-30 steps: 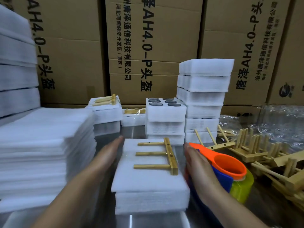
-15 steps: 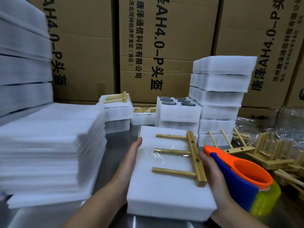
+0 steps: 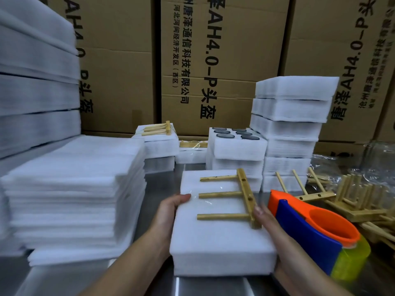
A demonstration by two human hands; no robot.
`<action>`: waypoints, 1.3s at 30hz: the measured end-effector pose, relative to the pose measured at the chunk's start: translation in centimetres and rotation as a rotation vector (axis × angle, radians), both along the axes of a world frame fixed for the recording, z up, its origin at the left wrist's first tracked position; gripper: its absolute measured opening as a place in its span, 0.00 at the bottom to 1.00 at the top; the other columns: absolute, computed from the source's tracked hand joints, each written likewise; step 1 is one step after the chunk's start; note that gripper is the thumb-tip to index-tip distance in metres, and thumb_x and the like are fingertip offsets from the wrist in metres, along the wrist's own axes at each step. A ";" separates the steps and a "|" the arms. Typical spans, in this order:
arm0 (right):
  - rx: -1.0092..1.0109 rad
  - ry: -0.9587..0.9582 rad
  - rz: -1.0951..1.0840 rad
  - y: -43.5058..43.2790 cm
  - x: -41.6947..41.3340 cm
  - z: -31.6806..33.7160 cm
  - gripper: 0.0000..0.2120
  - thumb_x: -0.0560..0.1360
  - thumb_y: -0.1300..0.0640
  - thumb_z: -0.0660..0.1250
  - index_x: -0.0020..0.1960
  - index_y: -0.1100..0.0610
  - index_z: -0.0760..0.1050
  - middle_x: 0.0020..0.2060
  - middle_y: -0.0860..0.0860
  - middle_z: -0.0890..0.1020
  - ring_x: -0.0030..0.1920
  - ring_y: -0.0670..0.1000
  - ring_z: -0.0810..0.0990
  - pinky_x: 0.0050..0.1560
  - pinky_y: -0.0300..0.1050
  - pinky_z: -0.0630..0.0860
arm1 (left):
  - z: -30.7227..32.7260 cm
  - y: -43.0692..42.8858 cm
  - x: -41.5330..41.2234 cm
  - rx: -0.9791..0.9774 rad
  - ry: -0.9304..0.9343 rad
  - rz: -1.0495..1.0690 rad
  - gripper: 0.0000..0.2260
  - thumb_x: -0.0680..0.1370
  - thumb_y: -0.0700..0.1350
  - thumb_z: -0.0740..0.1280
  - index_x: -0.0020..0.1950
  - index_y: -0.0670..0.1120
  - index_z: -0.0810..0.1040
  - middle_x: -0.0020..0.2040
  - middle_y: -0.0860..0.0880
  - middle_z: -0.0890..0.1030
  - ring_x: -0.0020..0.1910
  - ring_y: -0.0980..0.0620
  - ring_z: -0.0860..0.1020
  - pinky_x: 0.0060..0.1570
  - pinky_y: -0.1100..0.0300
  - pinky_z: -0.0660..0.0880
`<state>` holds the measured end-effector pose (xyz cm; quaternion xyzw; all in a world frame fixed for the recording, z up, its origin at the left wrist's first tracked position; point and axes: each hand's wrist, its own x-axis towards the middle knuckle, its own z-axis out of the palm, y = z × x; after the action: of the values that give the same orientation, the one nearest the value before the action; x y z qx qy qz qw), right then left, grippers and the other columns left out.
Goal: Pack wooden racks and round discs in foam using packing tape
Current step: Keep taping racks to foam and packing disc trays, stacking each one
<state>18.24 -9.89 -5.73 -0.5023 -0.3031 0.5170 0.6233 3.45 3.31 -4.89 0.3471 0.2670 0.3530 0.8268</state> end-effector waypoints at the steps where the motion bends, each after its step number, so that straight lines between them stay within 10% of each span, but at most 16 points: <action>1: 0.046 0.015 0.099 -2.5 2.0 0.8 0.29 0.70 0.56 0.74 0.69 0.45 0.69 0.61 0.50 0.74 0.59 0.59 0.76 0.42 0.43 0.79 | 0.1 -0.1 -0.2 0.004 -0.017 -0.007 0.20 0.68 0.42 0.63 0.59 0.38 0.78 0.51 0.35 0.82 0.42 0.36 0.82 0.43 0.47 0.78; 6: 0.190 -0.198 0.042 -1.7 1.7 3.6 0.33 0.52 0.59 0.75 0.56 0.44 0.80 0.47 0.53 0.85 0.37 0.55 0.84 0.28 0.49 0.78 | -0.5 0.0 -0.1 -0.064 -0.247 0.075 0.19 0.70 0.52 0.65 0.52 0.41 0.83 0.51 0.38 0.83 0.47 0.39 0.83 0.43 0.49 0.79; 10: 0.396 -0.332 0.020 -1.6 2.3 8.7 0.26 0.56 0.55 0.72 0.55 0.48 0.81 0.44 0.51 0.84 0.37 0.52 0.82 0.27 0.46 0.78 | -1.2 -0.6 1.3 -0.107 -0.292 0.110 0.28 0.76 0.64 0.54 0.66 0.46 0.75 0.56 0.40 0.82 0.51 0.40 0.81 0.51 0.47 0.76; 18: 0.381 -0.174 -0.095 13.1 0.1 15.8 0.05 0.73 0.53 0.67 0.48 0.51 0.75 0.51 0.54 0.75 0.48 0.55 0.77 0.29 0.42 0.76 | 0.0 -0.8 1.4 -0.197 -0.279 -0.027 0.35 0.67 0.57 0.65 0.71 0.46 0.63 0.55 0.29 0.78 0.36 0.36 0.82 0.31 0.48 0.80; 25: 0.244 -0.110 -0.012 27.0 -4.5 17.4 0.06 0.75 0.54 0.65 0.49 0.55 0.71 0.49 0.56 0.73 0.45 0.55 0.76 0.36 0.44 0.79 | -0.4 0.0 1.5 -0.177 -0.289 -0.085 0.33 0.65 0.55 0.65 0.68 0.44 0.68 0.46 0.33 0.80 0.30 0.40 0.80 0.26 0.53 0.78; 28: 0.295 -0.025 -0.016 30.5 -6.2 16.5 0.19 0.77 0.55 0.65 0.66 0.59 0.67 0.59 0.60 0.73 0.54 0.59 0.76 0.42 0.50 0.81 | -0.9 0.3 2.0 -0.115 -0.294 -0.140 0.33 0.66 0.57 0.64 0.67 0.41 0.72 0.42 0.36 0.81 0.32 0.42 0.80 0.28 0.55 0.78; 32: 0.192 -0.424 -0.249 33.5 -7.4 13.5 0.25 0.79 0.48 0.62 0.72 0.56 0.63 0.65 0.60 0.72 0.61 0.62 0.73 0.56 0.57 0.76 | -0.8 0.6 2.4 0.017 -0.373 -0.002 0.20 0.72 0.51 0.61 0.31 0.41 0.85 0.30 0.42 0.82 0.25 0.49 0.81 0.20 0.62 0.75; 39: 0.202 -0.969 -0.265 30.3 -4.6 13.8 0.27 0.78 0.46 0.60 0.72 0.58 0.62 0.68 0.58 0.67 0.64 0.59 0.70 0.59 0.49 0.70 | -1.4 1.0 2.0 -0.034 -0.262 -0.213 0.29 0.68 0.59 0.62 0.64 0.44 0.72 0.48 0.37 0.80 0.33 0.42 0.79 0.30 0.51 0.79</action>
<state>13.60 20.42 8.08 -0.6558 -0.5393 0.1096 0.5167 5.41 4.36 -6.30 0.3106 0.1245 0.3009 0.8930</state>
